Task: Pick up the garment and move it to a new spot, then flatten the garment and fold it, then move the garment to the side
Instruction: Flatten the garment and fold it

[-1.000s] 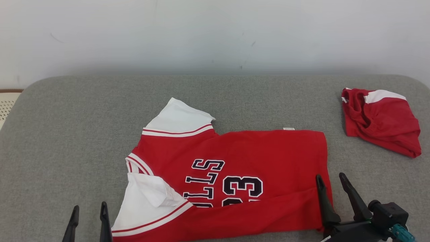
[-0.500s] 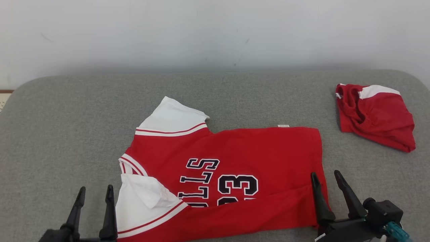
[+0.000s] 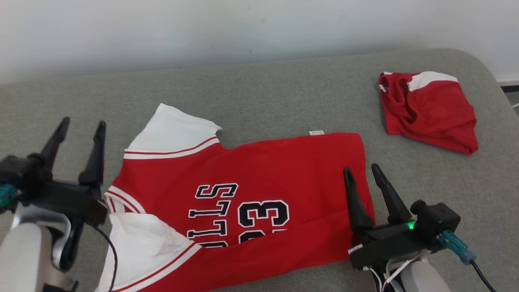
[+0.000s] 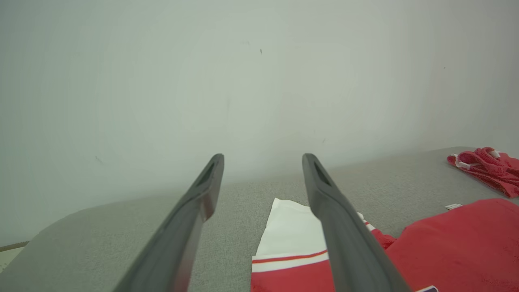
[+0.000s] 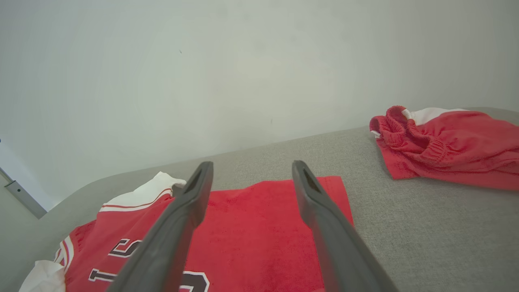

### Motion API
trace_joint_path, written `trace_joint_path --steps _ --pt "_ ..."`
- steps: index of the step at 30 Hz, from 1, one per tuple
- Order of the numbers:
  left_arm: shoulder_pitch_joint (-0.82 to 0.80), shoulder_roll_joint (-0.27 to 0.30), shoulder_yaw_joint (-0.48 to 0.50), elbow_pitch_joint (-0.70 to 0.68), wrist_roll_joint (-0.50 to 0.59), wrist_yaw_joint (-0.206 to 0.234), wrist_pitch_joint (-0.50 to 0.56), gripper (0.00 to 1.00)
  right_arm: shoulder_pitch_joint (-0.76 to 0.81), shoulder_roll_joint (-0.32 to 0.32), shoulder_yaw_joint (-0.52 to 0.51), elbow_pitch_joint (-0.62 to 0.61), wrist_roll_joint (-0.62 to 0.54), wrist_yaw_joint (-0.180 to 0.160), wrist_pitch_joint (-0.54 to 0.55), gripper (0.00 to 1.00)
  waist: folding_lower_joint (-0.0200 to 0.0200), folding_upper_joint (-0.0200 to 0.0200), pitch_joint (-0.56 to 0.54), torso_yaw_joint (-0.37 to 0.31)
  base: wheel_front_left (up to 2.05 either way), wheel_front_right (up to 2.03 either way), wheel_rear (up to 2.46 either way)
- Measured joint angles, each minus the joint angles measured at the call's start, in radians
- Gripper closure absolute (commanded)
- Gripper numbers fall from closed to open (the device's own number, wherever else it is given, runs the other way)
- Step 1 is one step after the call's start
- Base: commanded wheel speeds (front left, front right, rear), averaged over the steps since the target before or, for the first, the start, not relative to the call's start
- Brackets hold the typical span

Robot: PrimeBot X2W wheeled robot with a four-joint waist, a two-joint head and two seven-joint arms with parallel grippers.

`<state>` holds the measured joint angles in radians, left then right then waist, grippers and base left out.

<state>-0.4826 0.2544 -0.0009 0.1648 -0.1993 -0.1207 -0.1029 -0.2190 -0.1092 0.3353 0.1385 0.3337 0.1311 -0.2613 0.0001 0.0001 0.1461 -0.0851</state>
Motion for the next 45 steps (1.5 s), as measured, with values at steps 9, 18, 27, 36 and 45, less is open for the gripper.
trace_joint_path --steps 9,18,27,36,45 --pt "-0.223 0.11 -0.086 0.139 -0.092 -0.009 0.128 0.0 -0.102 0.048 0.043 0.005 0.01 0.0 0.0 0.0 0.0001 0.0001 0.081 -0.093 0.0 0.0 0.0" --pt "-0.378 0.216 -0.225 0.316 -0.207 -0.01 0.219 0.0 -0.151 0.056 0.052 -0.016 0.028 0.0 0.0 0.0 0.0001 0.0001 0.168 -0.183 0.0 0.0 0.0" --pt "-0.484 0.295 -0.335 0.468 -0.272 -0.01 0.263 0.0 -0.174 0.057 0.068 -0.051 0.067 0.0 0.0 0.0 0.0002 0.0001 0.253 -0.252 0.0 0.0 0.0" --pt "-0.56 0.324 -0.412 0.574 -0.31 -0.01 0.256 0.0 -0.186 0.058 0.081 -0.058 0.072 0.0 0.0 0.0 0.0 0.0001 0.304 -0.288 0.0 0.0 0.0" --pt "-0.598 0.324 -0.511 0.595 -0.371 -0.01 0.232 1.0 -0.209 0.058 0.088 -0.025 0.065 0.0 0.0 0.0 0.0 0.0002 0.304 -0.281 0.0 0.0 0.0"
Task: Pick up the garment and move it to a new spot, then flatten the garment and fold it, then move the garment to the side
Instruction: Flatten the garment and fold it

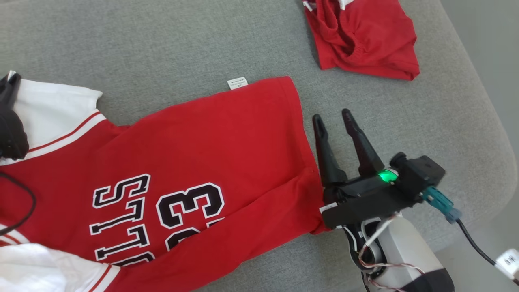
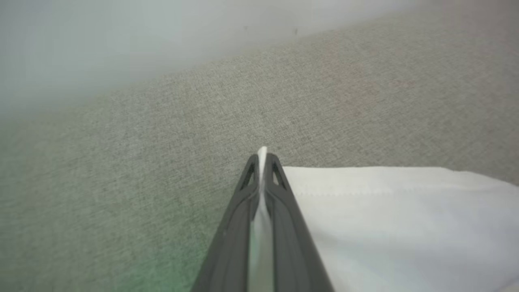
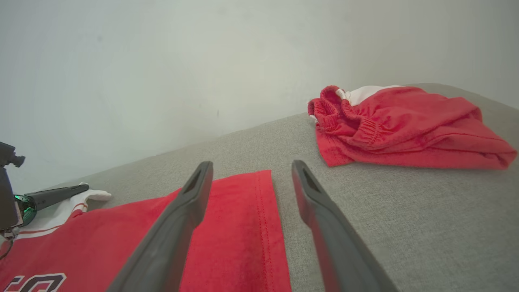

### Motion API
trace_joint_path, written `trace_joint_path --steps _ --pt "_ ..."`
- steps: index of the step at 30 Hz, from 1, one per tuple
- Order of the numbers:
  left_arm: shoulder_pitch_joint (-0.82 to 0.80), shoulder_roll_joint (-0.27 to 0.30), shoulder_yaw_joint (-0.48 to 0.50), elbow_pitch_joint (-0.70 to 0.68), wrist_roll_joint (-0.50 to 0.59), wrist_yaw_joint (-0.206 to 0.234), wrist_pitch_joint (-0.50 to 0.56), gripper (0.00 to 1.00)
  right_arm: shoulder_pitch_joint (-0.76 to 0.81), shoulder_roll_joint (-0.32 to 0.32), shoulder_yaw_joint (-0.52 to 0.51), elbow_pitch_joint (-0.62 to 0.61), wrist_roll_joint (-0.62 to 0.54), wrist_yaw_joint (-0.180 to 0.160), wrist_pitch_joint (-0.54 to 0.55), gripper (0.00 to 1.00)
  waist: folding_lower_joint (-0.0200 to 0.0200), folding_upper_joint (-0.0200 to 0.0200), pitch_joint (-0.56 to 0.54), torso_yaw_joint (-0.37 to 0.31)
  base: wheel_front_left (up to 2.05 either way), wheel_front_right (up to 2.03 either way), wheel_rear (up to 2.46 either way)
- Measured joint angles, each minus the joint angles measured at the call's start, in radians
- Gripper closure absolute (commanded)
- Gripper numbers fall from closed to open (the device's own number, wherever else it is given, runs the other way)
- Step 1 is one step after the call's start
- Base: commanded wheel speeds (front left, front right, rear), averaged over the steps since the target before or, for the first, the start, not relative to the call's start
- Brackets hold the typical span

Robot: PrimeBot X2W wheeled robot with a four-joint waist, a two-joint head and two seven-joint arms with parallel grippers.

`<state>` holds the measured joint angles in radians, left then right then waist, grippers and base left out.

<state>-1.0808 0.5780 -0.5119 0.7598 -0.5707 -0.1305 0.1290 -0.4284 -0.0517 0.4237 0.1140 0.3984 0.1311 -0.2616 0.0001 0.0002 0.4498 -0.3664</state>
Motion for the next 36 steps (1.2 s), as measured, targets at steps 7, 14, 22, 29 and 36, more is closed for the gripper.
trace_joint_path --steps 7,14,22,29,36 --pt "-0.02 -0.004 -0.057 0.001 -0.019 0.0 -0.063 1.0 -0.102 0.001 0.0 0.192 -0.038 0.0 0.011 0.0 -0.0001 -0.0001 -0.025 0.024 0.0 0.0 0.0" --pt "-0.022 -0.021 -0.103 -0.041 -0.04 0.0 -0.127 1.0 -0.261 0.001 -0.026 0.373 -0.026 0.0 0.096 0.0 -0.0001 -0.0001 -0.04 0.072 0.0 0.0 0.0" --pt "-0.003 -0.034 -0.126 -0.098 -0.04 0.0 -0.177 1.0 -0.398 0.001 -0.08 0.565 -0.014 0.0 0.148 0.0 0.0 -0.0001 -0.048 0.128 0.0 0.0 0.0" --pt "0.009 -0.042 -0.136 -0.143 -0.04 0.005 -0.196 1.0 -0.489 0.0 -0.112 0.728 -0.008 0.0 0.183 0.0 -0.0001 -0.0001 -0.052 0.171 0.0 0.0 0.0" --pt "0.012 -0.053 -0.145 -0.18 -0.04 0.015 -0.2 1.0 -0.551 0.001 -0.117 0.87 -0.007 0.0 0.184 1.0 -0.0001 -0.0002 -0.049 0.2 0.0 0.0 0.0"
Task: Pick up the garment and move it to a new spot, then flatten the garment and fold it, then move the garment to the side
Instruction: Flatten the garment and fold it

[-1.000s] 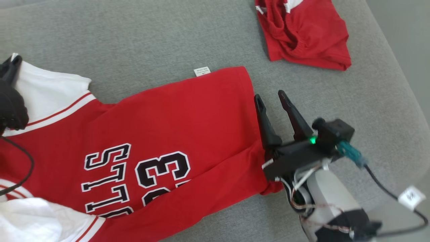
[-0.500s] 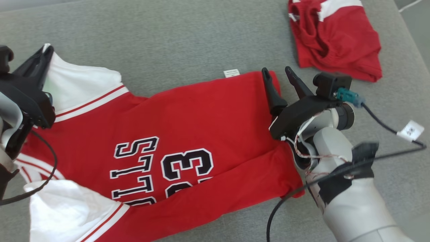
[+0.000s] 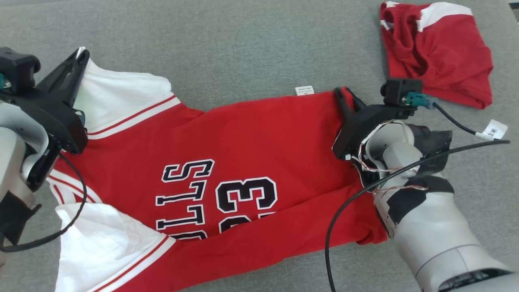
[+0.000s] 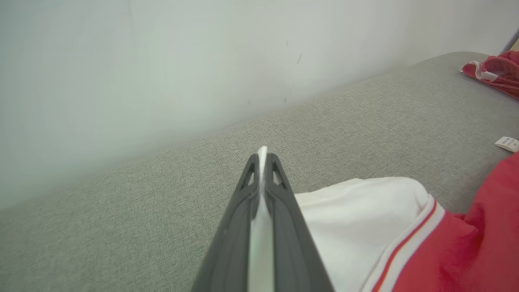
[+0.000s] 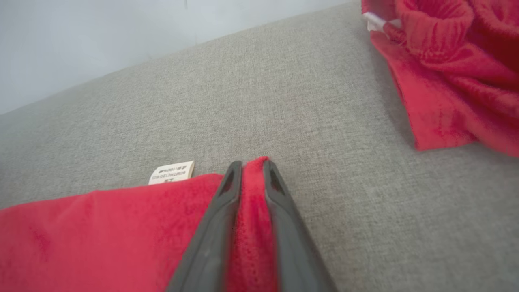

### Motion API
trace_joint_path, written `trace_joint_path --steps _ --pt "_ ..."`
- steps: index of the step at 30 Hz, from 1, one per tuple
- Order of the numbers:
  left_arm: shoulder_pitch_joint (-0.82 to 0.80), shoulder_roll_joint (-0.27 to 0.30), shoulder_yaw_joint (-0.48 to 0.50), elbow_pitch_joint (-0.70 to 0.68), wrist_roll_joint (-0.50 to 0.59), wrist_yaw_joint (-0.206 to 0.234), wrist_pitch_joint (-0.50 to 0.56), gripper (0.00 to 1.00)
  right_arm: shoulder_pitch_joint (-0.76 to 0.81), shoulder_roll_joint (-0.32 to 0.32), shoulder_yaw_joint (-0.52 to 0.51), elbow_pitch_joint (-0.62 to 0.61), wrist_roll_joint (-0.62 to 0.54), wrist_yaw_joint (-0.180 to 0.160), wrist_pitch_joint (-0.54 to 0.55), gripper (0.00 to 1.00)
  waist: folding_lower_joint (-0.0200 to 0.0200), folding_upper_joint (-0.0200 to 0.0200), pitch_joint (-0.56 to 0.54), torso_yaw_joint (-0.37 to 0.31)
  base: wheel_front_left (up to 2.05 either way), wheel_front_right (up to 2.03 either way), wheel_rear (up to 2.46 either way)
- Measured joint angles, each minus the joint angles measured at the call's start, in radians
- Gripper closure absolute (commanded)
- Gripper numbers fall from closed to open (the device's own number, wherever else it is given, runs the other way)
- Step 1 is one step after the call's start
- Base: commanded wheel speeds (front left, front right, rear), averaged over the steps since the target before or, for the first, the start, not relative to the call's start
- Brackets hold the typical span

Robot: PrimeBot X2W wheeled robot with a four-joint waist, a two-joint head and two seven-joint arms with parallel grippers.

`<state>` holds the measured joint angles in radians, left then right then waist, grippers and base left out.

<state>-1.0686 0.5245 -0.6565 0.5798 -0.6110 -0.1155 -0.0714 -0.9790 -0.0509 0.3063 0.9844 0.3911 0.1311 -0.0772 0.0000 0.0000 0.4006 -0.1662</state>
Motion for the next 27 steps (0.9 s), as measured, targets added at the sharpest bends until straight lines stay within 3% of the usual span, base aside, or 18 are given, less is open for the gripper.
trace_joint_path --steps 6,13,18,27 --pt "0.01 0.011 0.001 -0.021 -0.004 0.007 -0.007 1.0 -0.039 0.0 0.0 0.063 -0.022 0.0 -0.066 1.0 0.0 0.0 0.003 0.015 0.0 0.0 0.0" --pt "0.058 0.012 0.01 -0.055 -0.02 0.021 -0.059 1.0 -0.033 -0.001 0.041 0.056 0.003 0.0 -0.147 1.0 0.0 0.0 -0.027 0.028 0.0 0.0 0.0" --pt "0.151 0.026 0.031 -0.129 -0.042 0.05 -0.109 1.0 0.072 -0.014 0.105 -0.025 0.074 0.0 -0.171 1.0 -0.0001 0.0 -0.061 0.043 0.0 0.0 0.0" --pt "0.409 0.06 0.075 -0.368 -0.092 0.146 -0.168 1.0 0.274 -0.16 0.2 -0.28 0.216 0.0 -0.184 1.0 -0.0001 0.0 -0.134 0.072 0.0 0.0 0.0"
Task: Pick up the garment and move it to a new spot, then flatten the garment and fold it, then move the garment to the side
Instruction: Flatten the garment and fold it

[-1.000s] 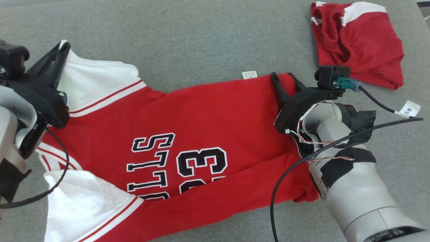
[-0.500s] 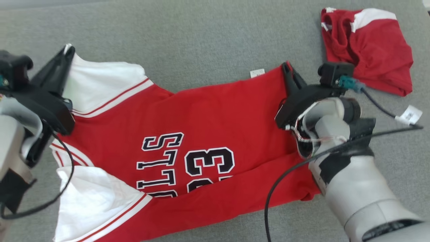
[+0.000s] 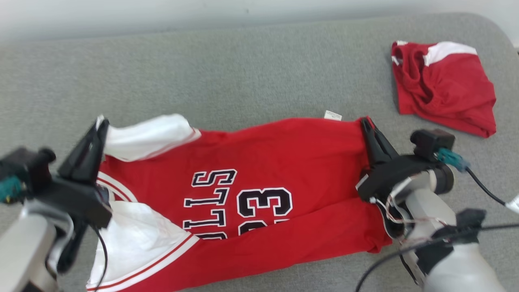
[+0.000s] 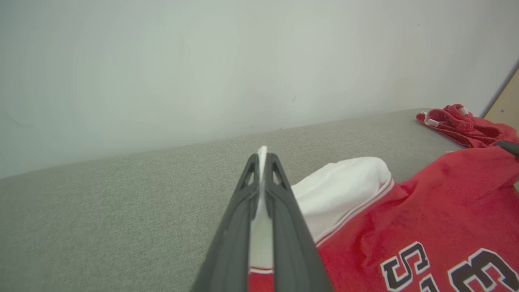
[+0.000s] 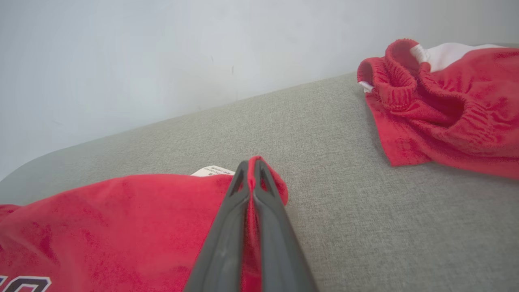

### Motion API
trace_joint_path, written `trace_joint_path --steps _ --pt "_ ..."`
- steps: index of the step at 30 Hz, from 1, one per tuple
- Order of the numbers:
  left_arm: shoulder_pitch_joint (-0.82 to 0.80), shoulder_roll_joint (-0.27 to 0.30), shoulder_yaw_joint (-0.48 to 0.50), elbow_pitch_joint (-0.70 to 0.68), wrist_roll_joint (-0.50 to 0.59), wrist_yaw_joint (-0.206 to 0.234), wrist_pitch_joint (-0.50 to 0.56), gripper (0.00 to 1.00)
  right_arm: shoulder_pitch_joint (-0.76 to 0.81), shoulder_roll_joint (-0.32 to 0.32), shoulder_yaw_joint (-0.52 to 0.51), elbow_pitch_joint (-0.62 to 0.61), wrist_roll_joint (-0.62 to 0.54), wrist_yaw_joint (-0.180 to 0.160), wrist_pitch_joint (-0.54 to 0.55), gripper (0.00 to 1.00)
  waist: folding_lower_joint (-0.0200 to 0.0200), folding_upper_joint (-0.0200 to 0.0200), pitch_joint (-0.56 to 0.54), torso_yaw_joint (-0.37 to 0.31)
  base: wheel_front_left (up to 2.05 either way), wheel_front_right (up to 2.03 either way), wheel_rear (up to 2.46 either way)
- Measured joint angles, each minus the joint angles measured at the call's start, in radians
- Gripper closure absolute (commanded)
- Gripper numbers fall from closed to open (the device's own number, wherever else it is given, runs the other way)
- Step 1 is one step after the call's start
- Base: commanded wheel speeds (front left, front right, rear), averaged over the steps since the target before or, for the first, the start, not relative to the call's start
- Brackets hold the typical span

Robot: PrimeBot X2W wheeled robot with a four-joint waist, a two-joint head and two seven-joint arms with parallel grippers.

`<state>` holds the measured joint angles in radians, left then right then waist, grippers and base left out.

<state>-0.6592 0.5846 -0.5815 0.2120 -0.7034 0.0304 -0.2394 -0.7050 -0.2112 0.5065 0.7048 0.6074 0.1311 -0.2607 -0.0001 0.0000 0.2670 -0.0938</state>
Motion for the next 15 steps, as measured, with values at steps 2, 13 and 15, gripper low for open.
trace_joint_path --steps 2,13,15 --pt "0.045 0.005 0.001 -0.049 0.001 0.021 -0.005 1.0 0.031 -0.02 0.011 -0.049 0.024 0.0 -0.001 1.0 0.0 0.0 -0.013 0.006 0.0 0.0 0.0" --pt "0.275 -0.022 0.02 -0.22 0.024 0.118 -0.021 1.0 0.172 -0.098 0.026 -0.208 0.106 0.0 -0.001 1.0 -0.0001 0.0 -0.042 0.041 0.0 0.0 0.0" --pt "0.31 -0.038 0.035 -0.235 0.026 0.131 -0.021 1.0 0.2 -0.113 0.017 -0.235 0.131 0.0 -0.001 1.0 0.0 -0.0001 -0.043 0.05 0.0 0.0 0.0"
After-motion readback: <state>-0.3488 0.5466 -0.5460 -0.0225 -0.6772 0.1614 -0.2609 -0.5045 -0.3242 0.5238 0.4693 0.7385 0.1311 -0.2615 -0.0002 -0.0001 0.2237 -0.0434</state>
